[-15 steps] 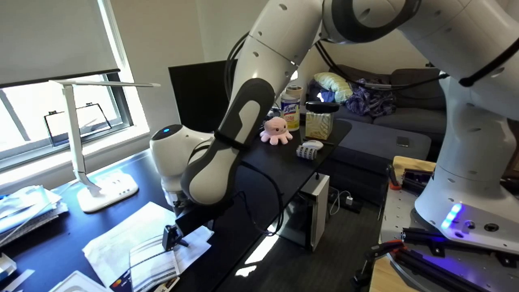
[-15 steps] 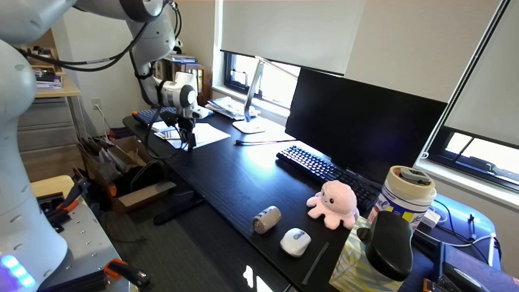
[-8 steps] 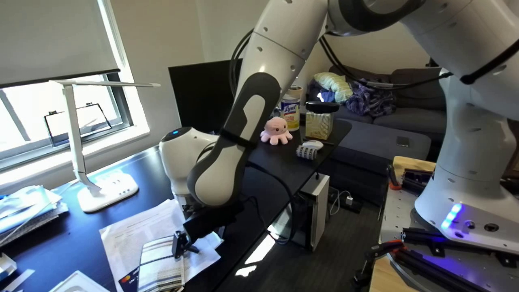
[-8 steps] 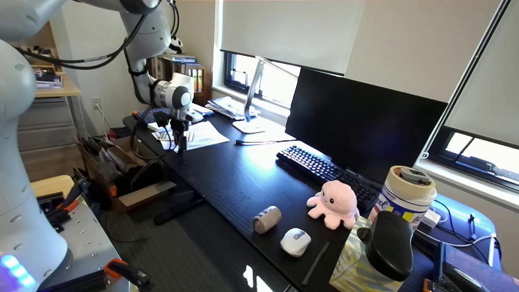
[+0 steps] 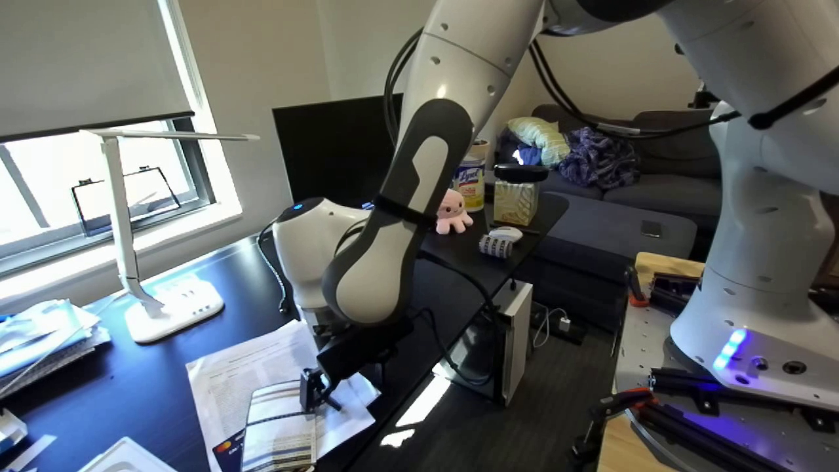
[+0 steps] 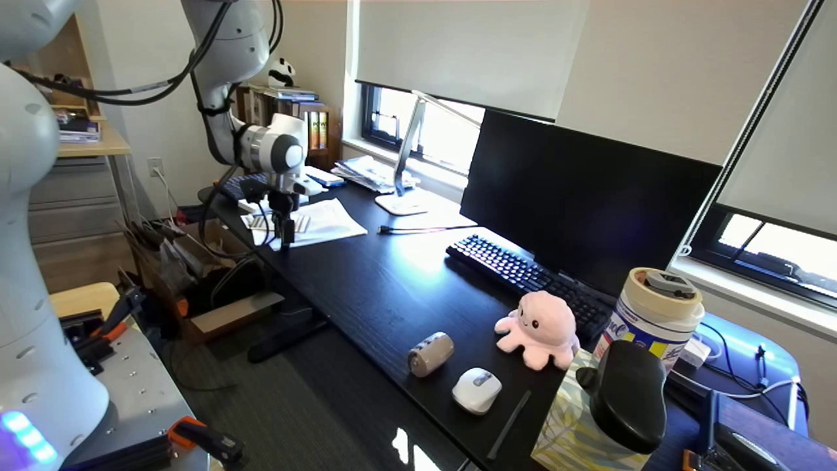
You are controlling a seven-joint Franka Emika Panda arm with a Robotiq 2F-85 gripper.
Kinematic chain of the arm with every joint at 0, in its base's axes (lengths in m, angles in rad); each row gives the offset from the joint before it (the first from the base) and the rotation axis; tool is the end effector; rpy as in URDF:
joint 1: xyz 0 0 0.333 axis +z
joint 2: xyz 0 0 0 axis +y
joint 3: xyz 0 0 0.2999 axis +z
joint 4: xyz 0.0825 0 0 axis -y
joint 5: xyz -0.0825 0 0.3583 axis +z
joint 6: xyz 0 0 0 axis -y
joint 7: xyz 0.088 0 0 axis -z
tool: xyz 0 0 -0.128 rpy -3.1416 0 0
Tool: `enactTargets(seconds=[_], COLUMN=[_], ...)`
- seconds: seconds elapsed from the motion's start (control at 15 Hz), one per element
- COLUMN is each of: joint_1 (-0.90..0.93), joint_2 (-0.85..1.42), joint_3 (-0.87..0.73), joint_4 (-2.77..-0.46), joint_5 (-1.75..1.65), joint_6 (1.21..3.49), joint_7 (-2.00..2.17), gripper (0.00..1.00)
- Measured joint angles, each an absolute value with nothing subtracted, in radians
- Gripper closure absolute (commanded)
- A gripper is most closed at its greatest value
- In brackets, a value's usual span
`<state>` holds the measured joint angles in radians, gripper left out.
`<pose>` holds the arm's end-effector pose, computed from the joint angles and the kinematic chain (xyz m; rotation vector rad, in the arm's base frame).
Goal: Neatly arrange the papers
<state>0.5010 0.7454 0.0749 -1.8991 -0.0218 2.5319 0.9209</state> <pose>0.4867 0.3172 0.0859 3.0461 -0.5283 -0.1676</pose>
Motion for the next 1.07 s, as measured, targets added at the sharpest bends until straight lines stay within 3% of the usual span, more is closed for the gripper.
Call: enactTargets(seconds=[1.07], joint_1=[0.502], joint_2=[0.712], joint_3=[-0.025], joint_4=[-1.909], joint_5=[-0.142], joint_6=[2.526], joint_7=[0.912], gripper=[0.00])
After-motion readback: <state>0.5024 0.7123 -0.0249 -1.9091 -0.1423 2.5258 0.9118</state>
